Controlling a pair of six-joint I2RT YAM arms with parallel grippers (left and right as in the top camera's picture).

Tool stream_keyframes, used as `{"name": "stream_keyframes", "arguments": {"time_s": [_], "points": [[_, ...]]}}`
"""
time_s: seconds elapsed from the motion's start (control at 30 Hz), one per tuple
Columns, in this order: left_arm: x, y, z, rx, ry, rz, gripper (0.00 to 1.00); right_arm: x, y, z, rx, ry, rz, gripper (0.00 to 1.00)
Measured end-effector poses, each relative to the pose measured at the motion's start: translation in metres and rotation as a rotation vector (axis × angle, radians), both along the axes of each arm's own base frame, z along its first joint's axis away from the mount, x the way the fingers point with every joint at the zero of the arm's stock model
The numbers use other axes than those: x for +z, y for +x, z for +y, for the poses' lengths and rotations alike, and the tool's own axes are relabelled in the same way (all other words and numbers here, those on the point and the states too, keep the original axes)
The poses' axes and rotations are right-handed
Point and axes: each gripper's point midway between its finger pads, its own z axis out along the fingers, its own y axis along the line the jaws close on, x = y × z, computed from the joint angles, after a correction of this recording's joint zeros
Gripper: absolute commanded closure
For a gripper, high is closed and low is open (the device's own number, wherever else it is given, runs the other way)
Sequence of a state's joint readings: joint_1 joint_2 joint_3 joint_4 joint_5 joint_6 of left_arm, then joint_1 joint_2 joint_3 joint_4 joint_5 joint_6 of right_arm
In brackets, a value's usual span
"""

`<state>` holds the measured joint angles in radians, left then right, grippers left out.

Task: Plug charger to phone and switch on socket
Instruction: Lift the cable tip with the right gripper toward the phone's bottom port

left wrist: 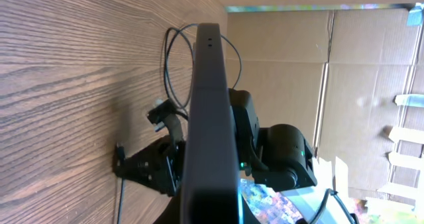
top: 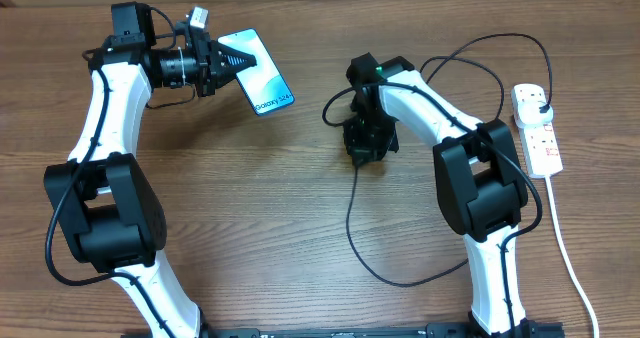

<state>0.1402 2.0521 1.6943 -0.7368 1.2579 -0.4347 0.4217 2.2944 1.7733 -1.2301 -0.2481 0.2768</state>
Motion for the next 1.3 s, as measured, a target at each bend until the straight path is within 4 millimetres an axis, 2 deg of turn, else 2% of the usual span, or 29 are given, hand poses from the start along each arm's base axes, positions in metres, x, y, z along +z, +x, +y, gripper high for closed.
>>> {"name": "stream_keyframes", "arguments": {"time_s": [0.03,0.2,0.3,0.53,0.77,0.9,0.97,1.03,1.3], "points": [[0.0,0.0,0.0,0.001,0.001,0.0,0.96,0.0,-0.001,0.001,0.003,0.005,0.003,0.6],[0.0,0.0,0.0,0.001,0.002,0.001,0.96,0.001,0.002,0.004,-0.019,0.029,0.003,0.6],[-0.001,0.0,0.0,0.002,0.004,0.001,0.96,0.002,0.011,0.006,-0.052,0.069,-0.01,0.61],[-0.001,0.0,0.0,0.003,0.005,0.001,0.96,0.003,0.021,0.003,-0.126,0.106,-0.014,0.67],[-0.001,0.0,0.0,0.003,0.005,0.001,0.96,-0.001,0.015,0.009,-0.156,0.143,0.002,0.78],[-0.001,0.0,0.0,0.003,0.005,0.001,0.96,-0.002,0.01,0.012,-0.168,0.165,0.025,0.8],[-0.001,0.0,0.0,0.003,0.005,0.001,0.96,-0.002,0.009,0.014,-0.169,0.172,0.031,0.85],[-0.001,0.0,0.0,0.003,0.005,0.001,0.96,-0.002,0.009,0.015,-0.17,0.179,0.03,0.96],[-0.001,0.0,0.0,0.003,0.005,0.001,0.96,-0.003,0.012,0.019,-0.159,0.203,0.015,0.96]]}}
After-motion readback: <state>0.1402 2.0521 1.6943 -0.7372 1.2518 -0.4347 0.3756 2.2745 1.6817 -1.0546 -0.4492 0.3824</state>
